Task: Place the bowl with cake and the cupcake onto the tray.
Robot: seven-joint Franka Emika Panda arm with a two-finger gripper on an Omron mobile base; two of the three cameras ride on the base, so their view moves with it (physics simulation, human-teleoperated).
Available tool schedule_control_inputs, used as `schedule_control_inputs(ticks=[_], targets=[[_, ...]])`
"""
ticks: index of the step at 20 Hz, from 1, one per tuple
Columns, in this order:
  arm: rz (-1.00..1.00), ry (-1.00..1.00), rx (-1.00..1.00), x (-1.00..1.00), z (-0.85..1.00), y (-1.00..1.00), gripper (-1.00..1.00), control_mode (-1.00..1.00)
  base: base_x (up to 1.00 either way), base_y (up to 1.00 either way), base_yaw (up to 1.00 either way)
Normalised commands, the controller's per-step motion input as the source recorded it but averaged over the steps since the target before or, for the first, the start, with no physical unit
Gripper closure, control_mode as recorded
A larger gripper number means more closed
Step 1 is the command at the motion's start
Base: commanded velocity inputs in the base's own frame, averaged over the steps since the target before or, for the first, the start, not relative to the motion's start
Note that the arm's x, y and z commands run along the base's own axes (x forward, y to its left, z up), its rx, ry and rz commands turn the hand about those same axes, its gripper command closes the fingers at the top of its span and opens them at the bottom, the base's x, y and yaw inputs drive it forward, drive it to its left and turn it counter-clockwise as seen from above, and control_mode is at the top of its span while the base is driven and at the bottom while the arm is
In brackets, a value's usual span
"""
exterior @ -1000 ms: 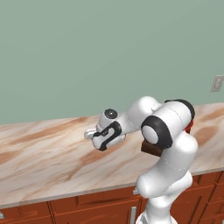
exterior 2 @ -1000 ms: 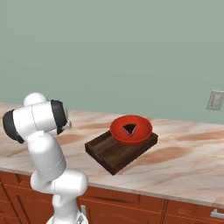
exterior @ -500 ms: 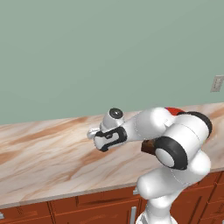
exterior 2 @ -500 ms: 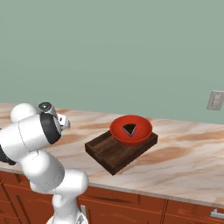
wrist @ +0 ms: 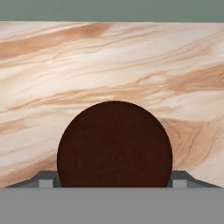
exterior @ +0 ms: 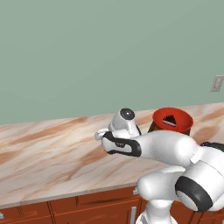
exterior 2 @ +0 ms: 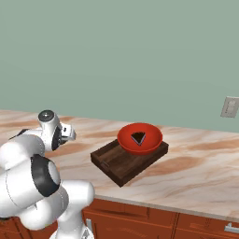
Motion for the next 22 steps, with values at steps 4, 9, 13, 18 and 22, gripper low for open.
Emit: schedule_control_inputs(ticks=[4,9,13,18,22], targets=[[-0.05,0.00,0.00,-0.30,0.42,-0.13,1.00,-1.00,0.00,0.00,0.00],[-0.08,0.04,0.00,-0.29,0.45,-0.08,1.00,-1.00,0.00,0.00,0.00],[-0.08,0.05,0.00,-0.26,0.41,-0.19,1.00,-1.00,0.00,0.00,0.00],[-0.06,0.04,0.00,-0.32,0.30,-0.33,1.00,-1.00,0.00,0.00,0.00],[-0.07,0.04,0.00,-0.46,0.22,-0.42,1.00,-1.00,0.00,0.00,0.00]])
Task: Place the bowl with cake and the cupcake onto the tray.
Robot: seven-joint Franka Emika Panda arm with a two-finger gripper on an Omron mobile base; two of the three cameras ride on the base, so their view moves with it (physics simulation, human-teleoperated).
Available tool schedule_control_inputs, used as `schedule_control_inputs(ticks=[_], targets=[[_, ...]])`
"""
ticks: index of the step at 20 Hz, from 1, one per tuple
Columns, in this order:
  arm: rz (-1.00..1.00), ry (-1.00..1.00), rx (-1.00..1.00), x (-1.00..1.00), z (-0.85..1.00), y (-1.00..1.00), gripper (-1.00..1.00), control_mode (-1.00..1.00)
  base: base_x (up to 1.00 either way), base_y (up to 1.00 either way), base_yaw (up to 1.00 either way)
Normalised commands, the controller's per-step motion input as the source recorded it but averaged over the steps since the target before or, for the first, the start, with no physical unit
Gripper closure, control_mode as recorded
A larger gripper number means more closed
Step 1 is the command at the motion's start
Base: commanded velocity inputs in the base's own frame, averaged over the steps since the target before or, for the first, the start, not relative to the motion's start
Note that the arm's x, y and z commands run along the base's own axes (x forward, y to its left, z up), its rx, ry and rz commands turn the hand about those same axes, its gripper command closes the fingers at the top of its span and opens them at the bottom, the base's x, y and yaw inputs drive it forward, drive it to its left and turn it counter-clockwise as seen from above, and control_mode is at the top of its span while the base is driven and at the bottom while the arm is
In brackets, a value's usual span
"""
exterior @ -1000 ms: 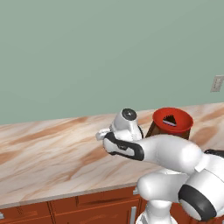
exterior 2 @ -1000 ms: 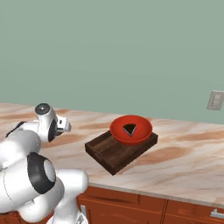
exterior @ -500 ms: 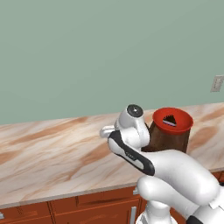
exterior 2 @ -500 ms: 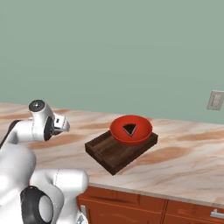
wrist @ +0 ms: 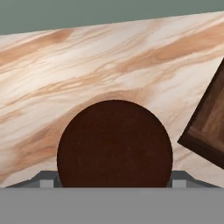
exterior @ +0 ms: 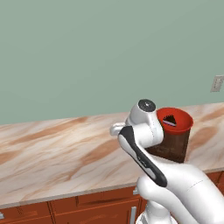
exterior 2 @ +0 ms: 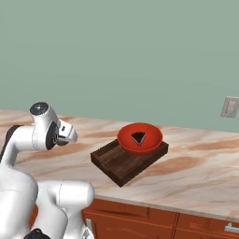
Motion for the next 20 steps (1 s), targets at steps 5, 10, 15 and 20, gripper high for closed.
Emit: schedule_control_inputs(ticks=[5,10,15,20], targets=[[-0.10,0.04,0.00,-0.34,0.16,-0.40,1.00,-1.00,0.00,0.00,0.00],[-0.10,0.03,0.00,-0.14,0.14,-0.48,1.00,-1.00,0.00,0.00,0.00],[-0.10,0.04,0.00,-0.14,0.10,-0.48,1.00,-1.00,0.00,0.00,0.00],[-0.07,0.03,0.00,-0.06,0.10,-0.50,1.00,-1.00,0.00,0.00,0.00]])
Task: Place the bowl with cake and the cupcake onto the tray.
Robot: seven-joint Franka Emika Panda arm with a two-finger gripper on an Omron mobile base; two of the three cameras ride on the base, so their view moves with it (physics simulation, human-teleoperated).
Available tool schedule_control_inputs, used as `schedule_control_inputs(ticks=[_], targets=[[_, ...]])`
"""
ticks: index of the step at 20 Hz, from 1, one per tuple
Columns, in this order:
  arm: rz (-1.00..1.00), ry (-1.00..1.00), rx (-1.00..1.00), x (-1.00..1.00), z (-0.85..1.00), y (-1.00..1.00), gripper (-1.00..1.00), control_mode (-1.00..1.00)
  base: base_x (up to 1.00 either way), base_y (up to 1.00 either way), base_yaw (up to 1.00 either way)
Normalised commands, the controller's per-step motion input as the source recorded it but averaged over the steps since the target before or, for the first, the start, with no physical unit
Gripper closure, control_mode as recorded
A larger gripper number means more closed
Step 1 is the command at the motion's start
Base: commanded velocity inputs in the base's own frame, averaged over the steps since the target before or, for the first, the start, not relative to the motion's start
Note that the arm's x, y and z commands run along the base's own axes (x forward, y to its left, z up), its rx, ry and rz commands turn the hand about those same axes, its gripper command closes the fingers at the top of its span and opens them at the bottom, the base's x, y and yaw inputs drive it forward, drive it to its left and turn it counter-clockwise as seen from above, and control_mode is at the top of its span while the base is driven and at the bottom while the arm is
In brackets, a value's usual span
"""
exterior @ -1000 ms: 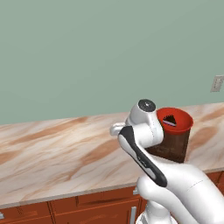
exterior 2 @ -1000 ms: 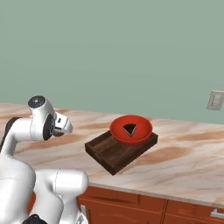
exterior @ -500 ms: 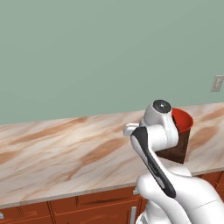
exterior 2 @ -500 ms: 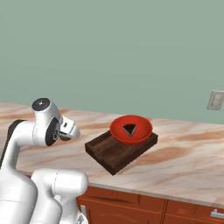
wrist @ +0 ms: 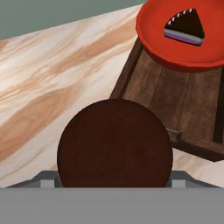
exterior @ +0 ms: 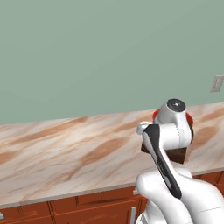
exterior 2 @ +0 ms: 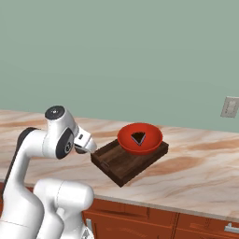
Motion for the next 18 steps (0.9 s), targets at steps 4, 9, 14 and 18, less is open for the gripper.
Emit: schedule_control_inputs(ticks=[4,9,14,18], targets=[[-0.01,0.02,0.00,0.00,0.02,-0.40,1.00,-1.00,0.00,0.00,0.00],[0.00,0.00,0.00,0.00,0.00,-0.29,1.00,-1.00,0.00,0.00,0.00],[0.00,0.00,0.00,0.00,-0.02,-0.13,1.00,-1.00,0.00,0.00,0.00],[0.00,0.00,0.00,0.00,-0.03,-0.08,1.00,-1.00,0.00,0.00,0.00]])
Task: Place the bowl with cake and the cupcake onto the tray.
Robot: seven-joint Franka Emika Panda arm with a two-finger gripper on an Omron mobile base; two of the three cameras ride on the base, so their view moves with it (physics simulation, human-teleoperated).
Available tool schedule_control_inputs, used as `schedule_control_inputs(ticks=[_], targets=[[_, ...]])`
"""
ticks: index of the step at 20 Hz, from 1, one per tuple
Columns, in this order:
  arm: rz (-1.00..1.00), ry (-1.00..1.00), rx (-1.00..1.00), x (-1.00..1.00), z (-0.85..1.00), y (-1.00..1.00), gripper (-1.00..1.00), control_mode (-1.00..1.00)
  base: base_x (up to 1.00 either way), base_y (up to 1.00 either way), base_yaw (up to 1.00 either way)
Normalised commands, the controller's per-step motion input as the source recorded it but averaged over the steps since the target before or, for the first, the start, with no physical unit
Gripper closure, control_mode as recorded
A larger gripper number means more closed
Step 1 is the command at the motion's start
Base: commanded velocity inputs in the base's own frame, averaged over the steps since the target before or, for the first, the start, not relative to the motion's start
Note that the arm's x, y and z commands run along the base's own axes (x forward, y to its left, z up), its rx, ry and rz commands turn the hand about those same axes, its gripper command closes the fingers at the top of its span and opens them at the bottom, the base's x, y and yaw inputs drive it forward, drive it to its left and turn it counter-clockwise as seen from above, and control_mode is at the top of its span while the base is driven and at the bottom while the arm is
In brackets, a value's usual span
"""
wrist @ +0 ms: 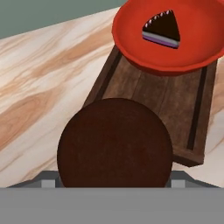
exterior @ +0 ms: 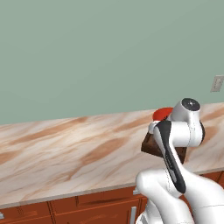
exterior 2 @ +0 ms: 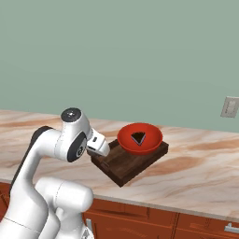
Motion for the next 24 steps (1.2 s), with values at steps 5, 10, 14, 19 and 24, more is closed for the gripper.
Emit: schedule_control_inputs(ticks=[5,10,14,19,24], targets=[[0.00,0.00,0.00,0.00,-0.04,-0.03,1.00,-1.00,0.00,0.00,0.00],[0.00,0.00,0.00,0.08,-0.10,-0.13,1.00,-1.00,0.00,0.00,0.00],[0.00,0.00,0.00,0.14,-0.15,-0.12,1.00,-1.00,0.00,0.00,0.00],[0.00,0.00,0.00,0.15,-0.18,-0.10,1.00,-1.00,0.00,0.00,0.00],[0.00,0.00,0.00,0.10,-0.19,-0.12,1.00,-1.00,0.00,0.00,0.00]])
